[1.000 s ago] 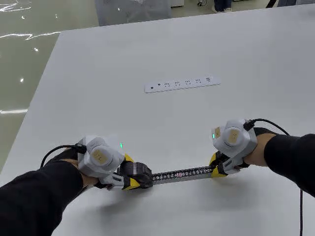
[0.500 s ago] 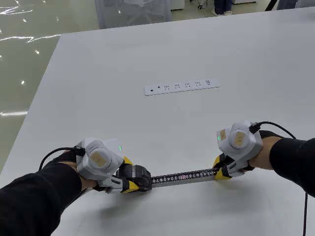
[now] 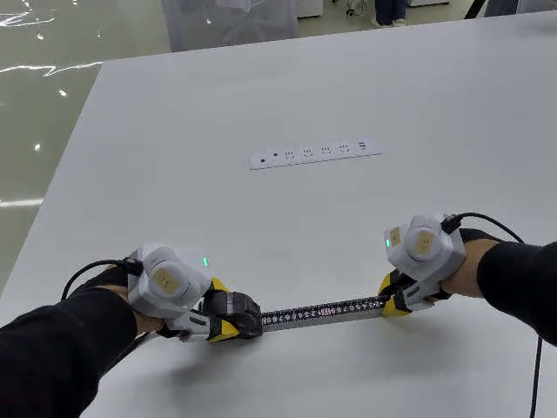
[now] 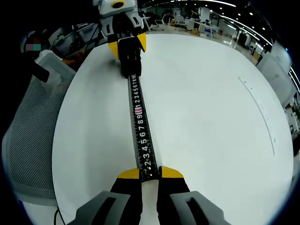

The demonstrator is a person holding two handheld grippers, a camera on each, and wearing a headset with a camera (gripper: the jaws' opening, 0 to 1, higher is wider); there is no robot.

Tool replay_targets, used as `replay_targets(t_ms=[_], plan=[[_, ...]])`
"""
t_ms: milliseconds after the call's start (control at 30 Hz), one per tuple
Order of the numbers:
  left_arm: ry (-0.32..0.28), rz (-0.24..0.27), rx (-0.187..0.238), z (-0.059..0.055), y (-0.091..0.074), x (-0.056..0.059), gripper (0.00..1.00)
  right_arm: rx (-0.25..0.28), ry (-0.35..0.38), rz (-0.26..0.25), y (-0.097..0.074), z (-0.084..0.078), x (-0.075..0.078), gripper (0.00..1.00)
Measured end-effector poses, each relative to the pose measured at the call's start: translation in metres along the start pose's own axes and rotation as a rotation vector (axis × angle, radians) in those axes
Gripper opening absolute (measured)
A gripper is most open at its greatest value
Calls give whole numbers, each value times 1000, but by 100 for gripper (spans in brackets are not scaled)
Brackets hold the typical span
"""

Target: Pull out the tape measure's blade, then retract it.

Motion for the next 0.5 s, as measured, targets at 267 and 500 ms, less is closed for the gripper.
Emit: replay_targets(t_ms=[267, 500], plan=[[-1, 8, 6, 0, -1, 0, 28, -4, -2, 4, -2, -2, -1, 5], [0, 1, 0, 0, -1, -1, 27, 0, -11, 3, -4, -5, 0, 5]])
Point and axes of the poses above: the centre of the closed fingertips' face, and the gripper's own axes: y roughly forward along the fingers, x roughly to its right, z roughly out of its top, the point moved 3 cm from there along -y, roughly backward along the fingers, and after that the axes turned 6 degrees about -y, right-handed, at the moved point
